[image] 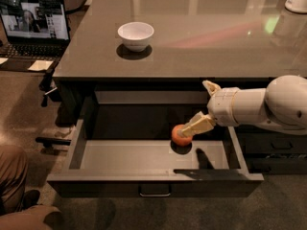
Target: Pick orange from top drawer and place on counter
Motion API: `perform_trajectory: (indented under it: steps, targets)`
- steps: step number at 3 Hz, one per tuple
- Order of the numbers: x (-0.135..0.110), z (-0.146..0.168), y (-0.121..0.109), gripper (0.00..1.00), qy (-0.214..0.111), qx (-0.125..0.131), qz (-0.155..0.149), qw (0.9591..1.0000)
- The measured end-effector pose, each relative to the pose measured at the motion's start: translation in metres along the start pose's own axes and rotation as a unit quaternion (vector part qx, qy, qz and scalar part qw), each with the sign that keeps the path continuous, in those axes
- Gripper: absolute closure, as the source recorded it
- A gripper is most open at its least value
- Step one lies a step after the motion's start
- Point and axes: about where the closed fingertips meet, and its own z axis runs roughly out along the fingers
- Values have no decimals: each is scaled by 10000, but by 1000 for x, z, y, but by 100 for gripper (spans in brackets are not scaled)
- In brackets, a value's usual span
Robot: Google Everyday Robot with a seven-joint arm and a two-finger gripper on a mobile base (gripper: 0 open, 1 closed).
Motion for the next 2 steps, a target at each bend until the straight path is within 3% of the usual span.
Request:
perform_trajectory:
  steps: [2]
  targets:
    - [33,15,-1,0,249,-33,187,9995]
